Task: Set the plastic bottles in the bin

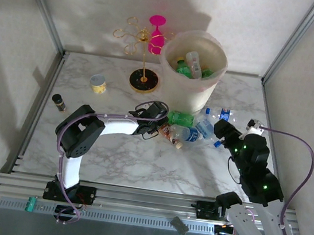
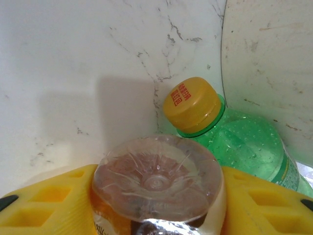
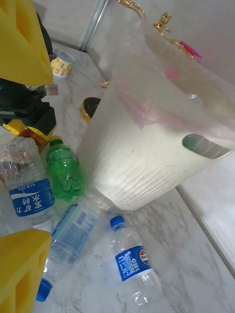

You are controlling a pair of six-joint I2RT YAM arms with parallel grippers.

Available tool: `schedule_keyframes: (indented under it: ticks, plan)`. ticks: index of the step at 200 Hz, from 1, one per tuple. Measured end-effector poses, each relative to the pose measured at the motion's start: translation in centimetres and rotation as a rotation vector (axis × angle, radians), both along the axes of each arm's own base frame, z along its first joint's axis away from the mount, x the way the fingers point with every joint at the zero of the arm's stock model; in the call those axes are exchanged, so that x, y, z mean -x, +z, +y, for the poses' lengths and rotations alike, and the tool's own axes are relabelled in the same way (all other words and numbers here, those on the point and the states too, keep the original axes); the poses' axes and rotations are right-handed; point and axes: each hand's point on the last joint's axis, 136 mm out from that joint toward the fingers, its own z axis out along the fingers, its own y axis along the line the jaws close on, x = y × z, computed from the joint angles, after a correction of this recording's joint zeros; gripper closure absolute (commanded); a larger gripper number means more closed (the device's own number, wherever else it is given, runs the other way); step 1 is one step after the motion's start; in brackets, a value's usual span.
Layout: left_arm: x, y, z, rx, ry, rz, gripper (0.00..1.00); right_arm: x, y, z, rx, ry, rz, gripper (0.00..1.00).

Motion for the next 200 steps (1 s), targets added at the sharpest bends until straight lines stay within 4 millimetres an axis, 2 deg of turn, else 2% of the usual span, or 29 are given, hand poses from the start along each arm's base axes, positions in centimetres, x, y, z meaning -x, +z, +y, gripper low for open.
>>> schedule_keyframes:
  ticks: [22,48,101,126,200]
  plan:
    - [0.2,0.1,0.5,-0.019,0.003,0.000,0.50,0.0,-1.0,0.4,-0.007,0.017,0.024,0.23]
    - [0.9,0.4,2.1,-0.068,0.014,-0.001,0.49,-0.1,-2.3,1.0,-0.023,0.040,0.052,0.23]
    - [2.0,0.8,4.2,-0.133,0.014,0.002,0.49,-0.6,-7.2,3.1,-0.022,0.127,0.180,0.24]
    - [2.6,1.0,4.8,-0.155,0.007,0.009,0.49,-0.8,-8.9,3.7,-0.016,0.150,0.234,0.24]
    - [3.3,2.9,6.2,-0.175,-0.013,-0.023,0.49,-0.8,-8.6,4.8,-0.042,0.204,0.230,0.24]
